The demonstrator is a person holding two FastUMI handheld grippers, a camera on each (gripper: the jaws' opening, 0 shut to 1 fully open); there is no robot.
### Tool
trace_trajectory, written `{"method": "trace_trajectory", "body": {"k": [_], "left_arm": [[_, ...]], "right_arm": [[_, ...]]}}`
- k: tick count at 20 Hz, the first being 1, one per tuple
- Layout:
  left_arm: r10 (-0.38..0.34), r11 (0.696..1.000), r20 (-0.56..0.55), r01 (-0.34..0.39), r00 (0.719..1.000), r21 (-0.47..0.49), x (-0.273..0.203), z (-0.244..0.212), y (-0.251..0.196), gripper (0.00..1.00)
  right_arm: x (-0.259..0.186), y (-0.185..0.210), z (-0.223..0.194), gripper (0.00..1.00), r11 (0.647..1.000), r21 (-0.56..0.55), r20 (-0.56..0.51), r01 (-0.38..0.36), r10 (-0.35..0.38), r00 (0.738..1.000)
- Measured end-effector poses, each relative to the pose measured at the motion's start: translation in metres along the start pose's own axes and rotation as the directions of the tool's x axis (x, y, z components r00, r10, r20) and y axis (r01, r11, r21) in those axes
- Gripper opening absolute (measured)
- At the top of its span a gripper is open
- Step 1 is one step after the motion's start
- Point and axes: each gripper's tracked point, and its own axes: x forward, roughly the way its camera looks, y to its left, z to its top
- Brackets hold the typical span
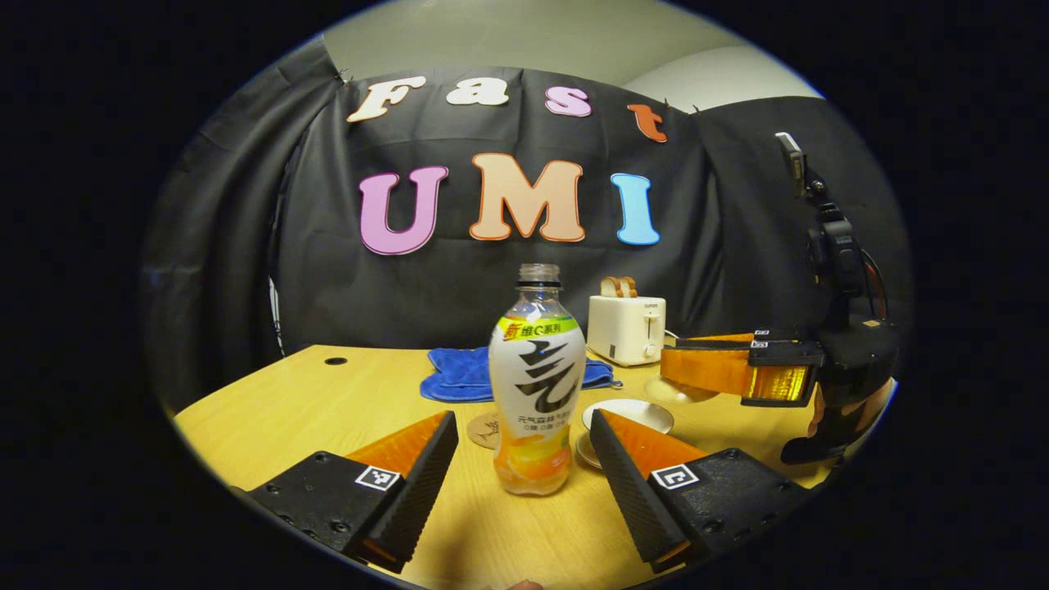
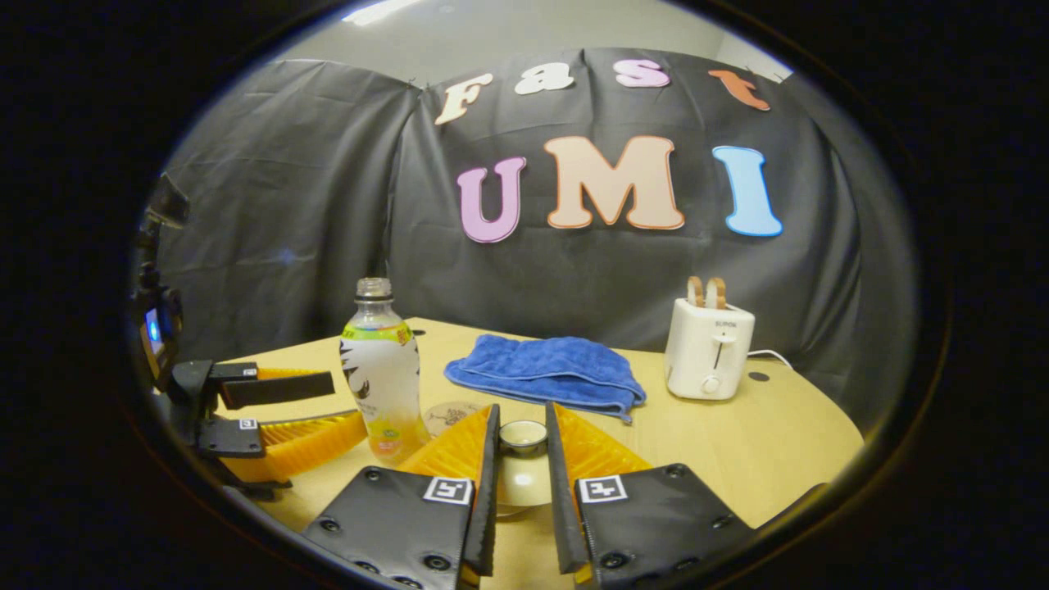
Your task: Open the teacup lid with one hand, grasp the water bottle and pour water into the teacup with the other hand; after pouring, place the water bottle on the coaster and then close the teacup lid.
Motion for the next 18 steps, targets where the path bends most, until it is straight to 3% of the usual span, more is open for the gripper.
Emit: {"method": "trace_trajectory", "body": {"k": [11,18], "left_arm": [[0.008,1.000,-0.073,-0.010,0.997,-0.018,0.031,-0.012,0.001,0.94],[0.001,1.000,-0.078,-0.001,0.997,-0.003,0.039,-0.013,-0.002,0.68]], "right_arm": [[-0.025,-0.036,0.012,0.32,0.998,0.049,0.040,0.050,-0.052,0.998],[-0.037,-0.056,0.013,0.32,0.991,0.105,0.047,0.086,-0.091,0.995]]}}
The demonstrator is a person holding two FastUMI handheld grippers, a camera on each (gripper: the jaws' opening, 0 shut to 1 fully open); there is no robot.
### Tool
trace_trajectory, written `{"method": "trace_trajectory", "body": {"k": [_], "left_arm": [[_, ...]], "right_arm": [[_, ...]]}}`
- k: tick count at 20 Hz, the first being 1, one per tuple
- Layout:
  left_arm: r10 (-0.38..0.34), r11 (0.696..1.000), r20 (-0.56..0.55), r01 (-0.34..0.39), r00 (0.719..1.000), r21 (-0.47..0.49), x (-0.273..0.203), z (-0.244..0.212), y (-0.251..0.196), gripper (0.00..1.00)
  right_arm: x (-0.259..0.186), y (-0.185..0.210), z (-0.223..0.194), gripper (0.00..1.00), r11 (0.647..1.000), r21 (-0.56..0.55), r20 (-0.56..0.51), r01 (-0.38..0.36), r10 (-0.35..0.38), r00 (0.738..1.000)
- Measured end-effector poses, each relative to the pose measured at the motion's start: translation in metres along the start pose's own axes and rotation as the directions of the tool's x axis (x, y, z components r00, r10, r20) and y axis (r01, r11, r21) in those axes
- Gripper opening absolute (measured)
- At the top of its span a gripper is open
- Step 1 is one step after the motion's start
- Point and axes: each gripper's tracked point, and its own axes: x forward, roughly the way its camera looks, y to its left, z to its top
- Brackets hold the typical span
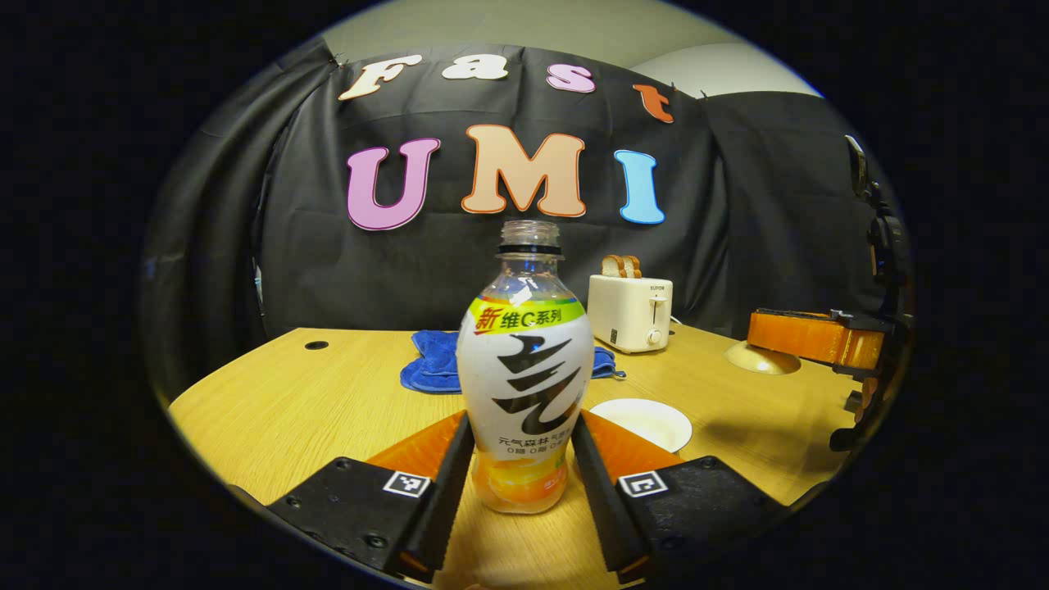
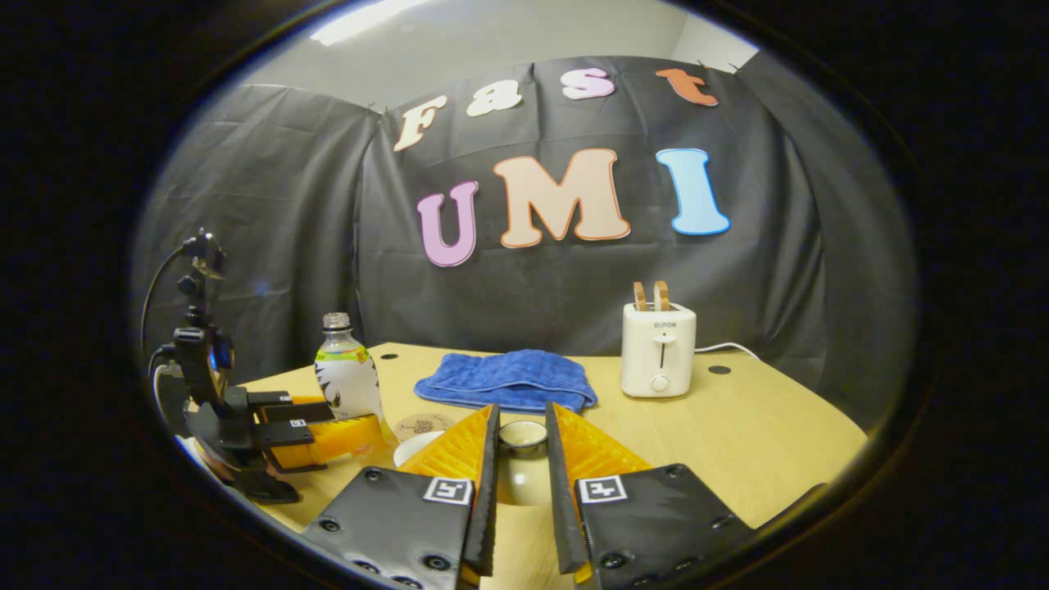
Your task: Open the teacup lid with one hand, grasp the water bottle and pour water into the teacup with the other hand; after pouring, place the water bottle on the coaster and then close the teacup lid.
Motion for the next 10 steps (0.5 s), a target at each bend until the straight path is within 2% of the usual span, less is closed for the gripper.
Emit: {"method": "trace_trajectory", "body": {"k": [6,10], "left_arm": [[-0.007,0.998,-0.027,0.008,1.000,0.057,-0.001,0.000,0.004,0.56],[0.037,0.989,-0.032,-0.033,0.999,0.144,-0.005,0.003,0.014,0.56]], "right_arm": [[-0.003,-0.005,-0.001,0.32,1.000,0.010,0.000,0.010,-0.010,1.000],[-0.004,-0.005,0.002,0.32,1.000,0.008,0.016,0.013,-0.013,1.000]]}}
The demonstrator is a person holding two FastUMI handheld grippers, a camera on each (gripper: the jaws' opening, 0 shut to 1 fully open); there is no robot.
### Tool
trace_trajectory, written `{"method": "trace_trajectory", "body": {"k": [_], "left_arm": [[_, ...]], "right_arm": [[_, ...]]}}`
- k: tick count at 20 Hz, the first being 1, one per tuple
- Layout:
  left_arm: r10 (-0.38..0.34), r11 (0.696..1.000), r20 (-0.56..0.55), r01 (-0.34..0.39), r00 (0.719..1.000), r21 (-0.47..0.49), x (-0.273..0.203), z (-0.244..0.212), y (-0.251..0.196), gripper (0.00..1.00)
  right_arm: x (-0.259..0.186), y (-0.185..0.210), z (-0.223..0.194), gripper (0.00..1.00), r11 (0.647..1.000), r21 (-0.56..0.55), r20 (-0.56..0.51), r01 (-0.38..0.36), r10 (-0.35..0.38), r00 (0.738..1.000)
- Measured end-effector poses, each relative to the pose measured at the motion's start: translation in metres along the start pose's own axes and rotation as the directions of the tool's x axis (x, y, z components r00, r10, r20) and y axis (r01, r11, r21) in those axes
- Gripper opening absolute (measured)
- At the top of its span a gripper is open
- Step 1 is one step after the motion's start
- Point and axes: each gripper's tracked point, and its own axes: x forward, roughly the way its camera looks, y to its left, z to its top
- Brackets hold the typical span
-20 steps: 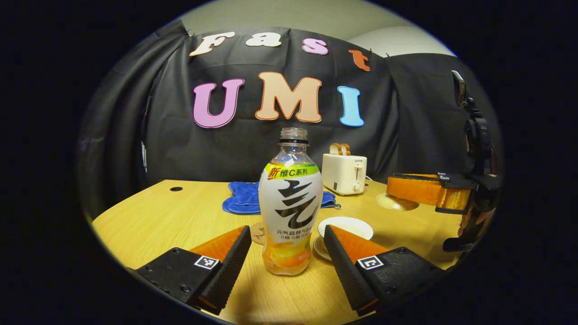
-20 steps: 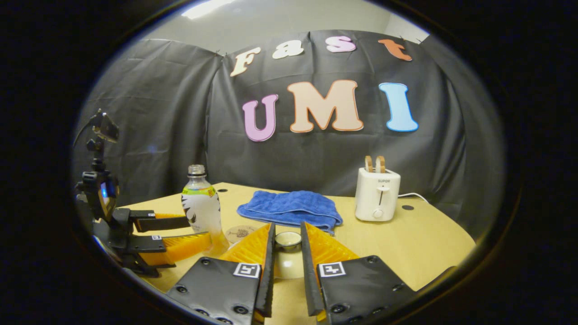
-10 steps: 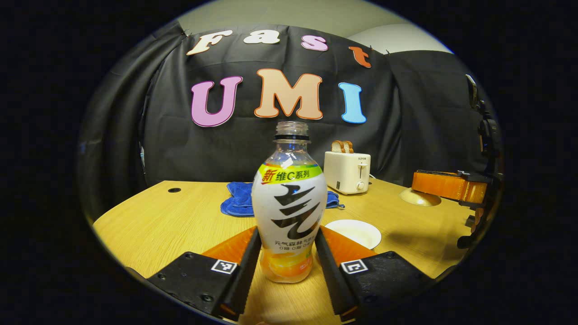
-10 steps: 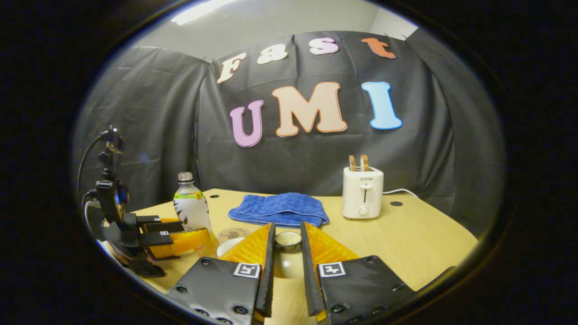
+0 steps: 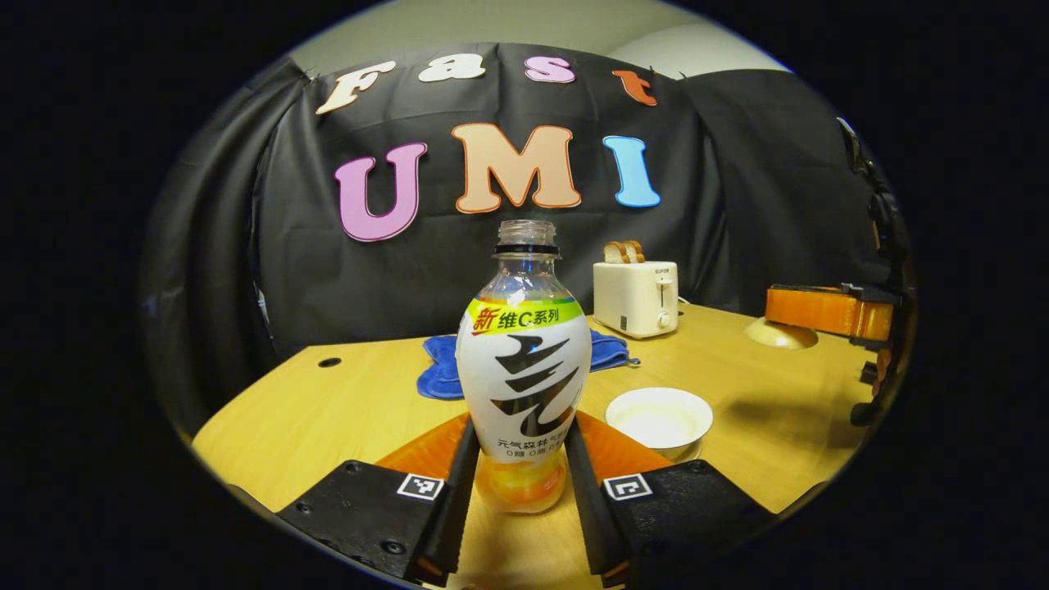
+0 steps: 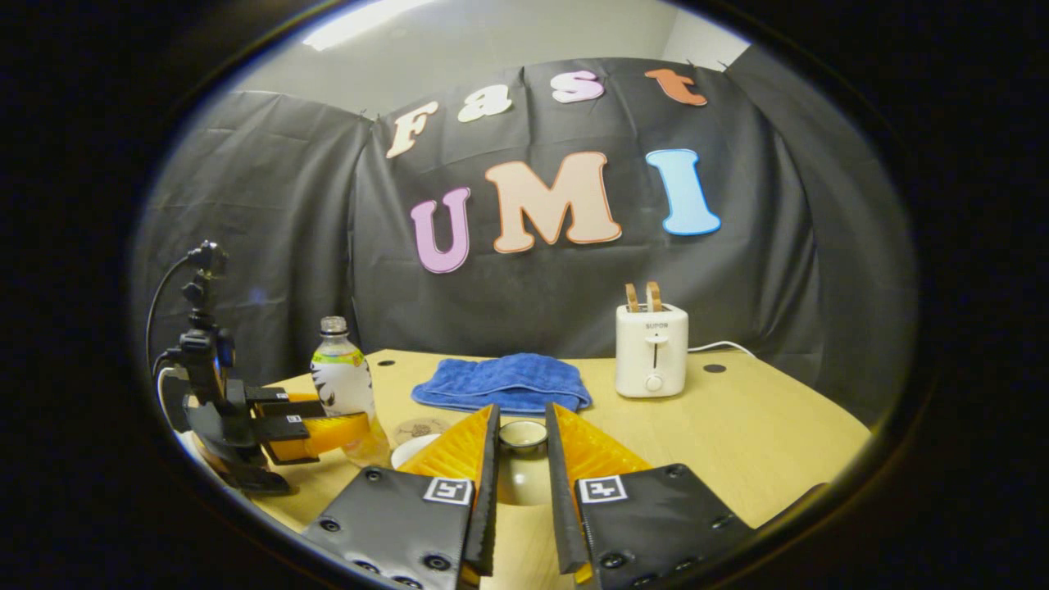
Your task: Open the teacup lid with one hand, grasp the water bottle and pour water into the teacup with the other hand; after pouring, place the water bottle on the coaster and then close the teacup lid.
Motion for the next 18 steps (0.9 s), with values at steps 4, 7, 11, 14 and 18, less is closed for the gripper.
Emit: {"method": "trace_trajectory", "body": {"k": [4,7,11,14,18], "left_arm": [[0.037,0.986,0.000,-0.036,0.999,0.163,0.001,0.011,0.020,0.56],[0.047,0.970,-0.010,-0.043,0.999,0.240,-0.004,0.009,0.023,0.56],[0.085,0.919,-0.028,-0.068,0.996,0.388,-0.004,0.007,0.029,0.56],[0.120,0.867,-0.063,-0.074,0.991,0.492,-0.003,-0.002,0.033,0.56],[0.144,0.789,-0.084,-0.063,0.986,0.611,-0.002,-0.012,0.034,0.56]], "right_arm": [[0.000,-0.004,-0.002,0.32,1.000,0.017,-0.002,0.003,-0.003,1.000],[-0.001,-0.008,-0.002,0.31,1.000,0.022,0.002,0.008,-0.008,1.000],[-0.004,-0.011,0.000,0.32,0.999,0.035,0.012,0.010,-0.011,1.000],[-0.005,-0.016,-0.001,0.32,0.999,0.039,0.011,0.016,-0.017,1.000],[-0.004,-0.023,0.007,0.32,0.998,0.056,0.019,0.020,-0.021,1.000]]}}
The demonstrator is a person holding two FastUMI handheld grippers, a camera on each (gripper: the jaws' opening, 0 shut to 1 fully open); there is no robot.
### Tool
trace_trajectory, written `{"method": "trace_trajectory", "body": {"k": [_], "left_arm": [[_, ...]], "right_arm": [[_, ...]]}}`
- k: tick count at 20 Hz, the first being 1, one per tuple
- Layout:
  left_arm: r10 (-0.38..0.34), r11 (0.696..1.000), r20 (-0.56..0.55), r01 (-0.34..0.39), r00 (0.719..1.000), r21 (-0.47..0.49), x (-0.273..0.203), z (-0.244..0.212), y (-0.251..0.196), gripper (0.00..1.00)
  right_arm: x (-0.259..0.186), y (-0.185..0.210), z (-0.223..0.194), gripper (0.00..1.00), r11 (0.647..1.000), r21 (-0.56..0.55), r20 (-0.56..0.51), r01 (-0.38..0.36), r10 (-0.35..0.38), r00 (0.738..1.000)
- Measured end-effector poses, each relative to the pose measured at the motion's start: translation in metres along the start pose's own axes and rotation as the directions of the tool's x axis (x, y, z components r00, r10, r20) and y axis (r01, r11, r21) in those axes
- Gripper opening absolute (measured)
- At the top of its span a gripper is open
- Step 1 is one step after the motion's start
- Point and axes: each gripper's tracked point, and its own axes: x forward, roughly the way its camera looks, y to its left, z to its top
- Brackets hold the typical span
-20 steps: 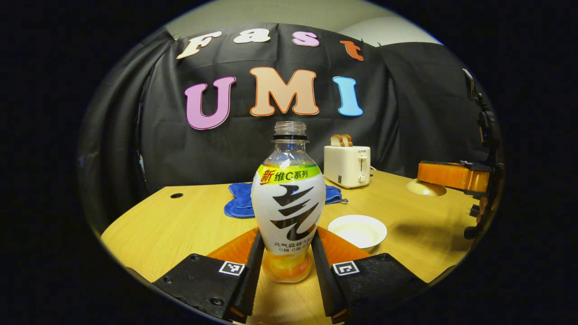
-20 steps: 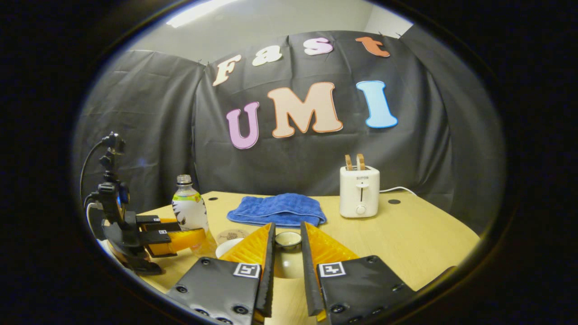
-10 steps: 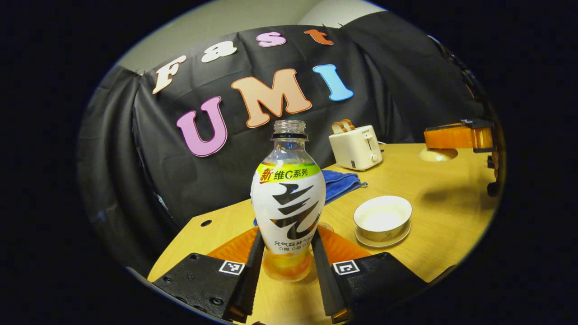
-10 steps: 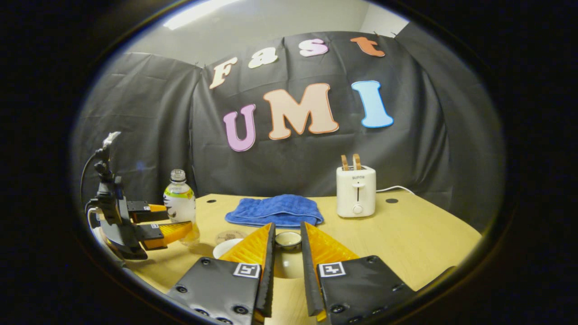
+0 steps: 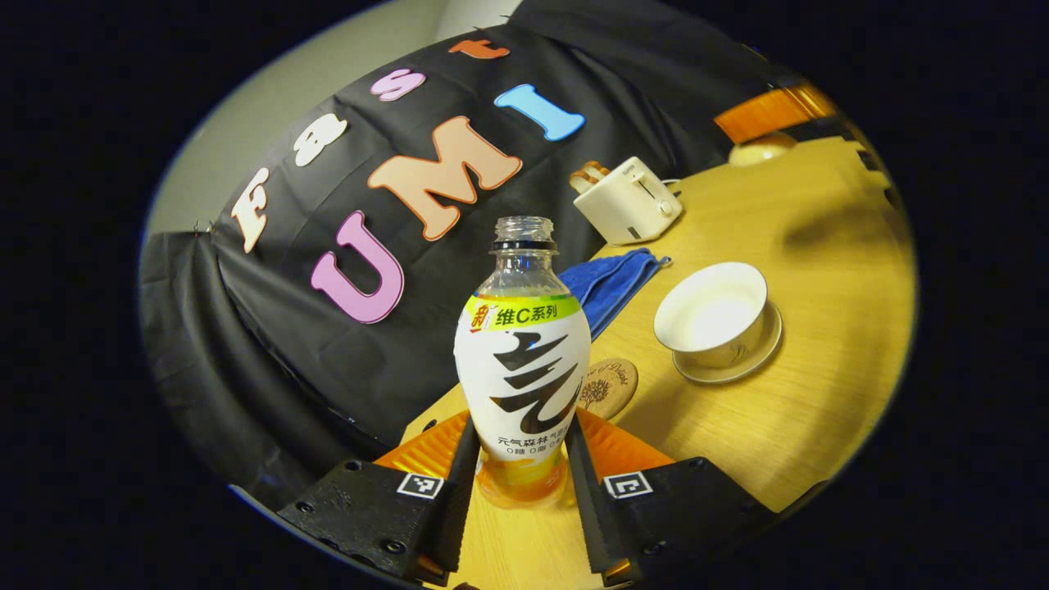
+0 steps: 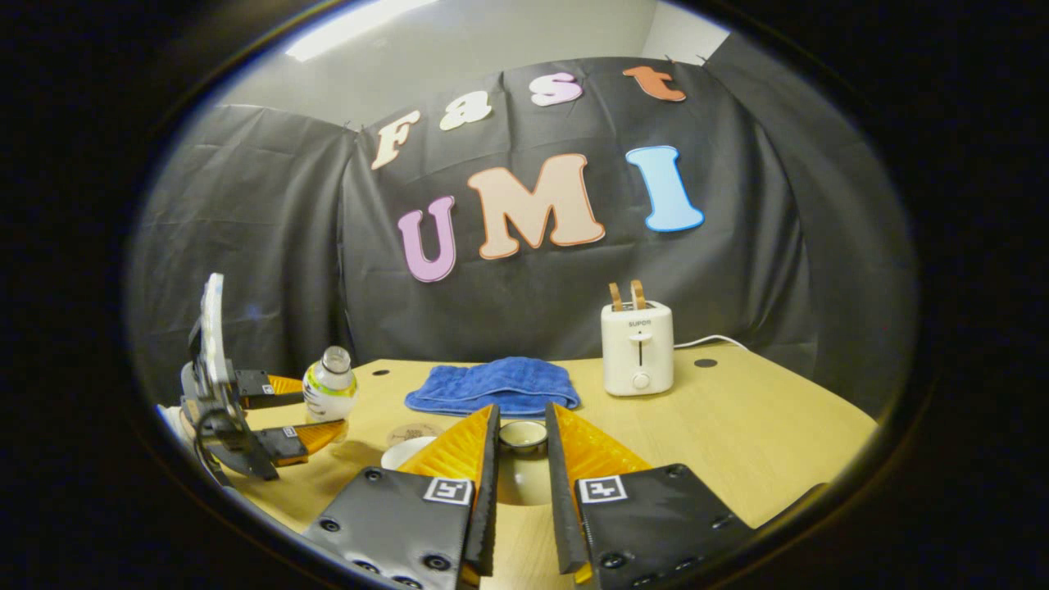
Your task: Open the teacup lid with one hand, grasp the water bottle and pour water into the teacup with the other hand; after pouring, place the water bottle on the coaster and then close the teacup lid.
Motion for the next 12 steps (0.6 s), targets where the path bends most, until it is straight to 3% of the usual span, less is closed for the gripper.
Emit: {"method": "trace_trajectory", "body": {"k": [6,12], "left_arm": [[-0.015,0.988,-0.047,0.022,0.999,0.152,0.000,-0.009,-0.008,0.57],[0.000,0.941,-0.086,0.029,0.996,0.338,0.004,-0.015,-0.006,0.55]], "right_arm": [[-0.001,-0.001,0.014,0.32,0.999,-0.036,0.024,-0.014,0.015,1.000],[-0.003,0.000,0.009,0.32,0.999,-0.019,0.011,-0.026,0.026,1.000]]}}
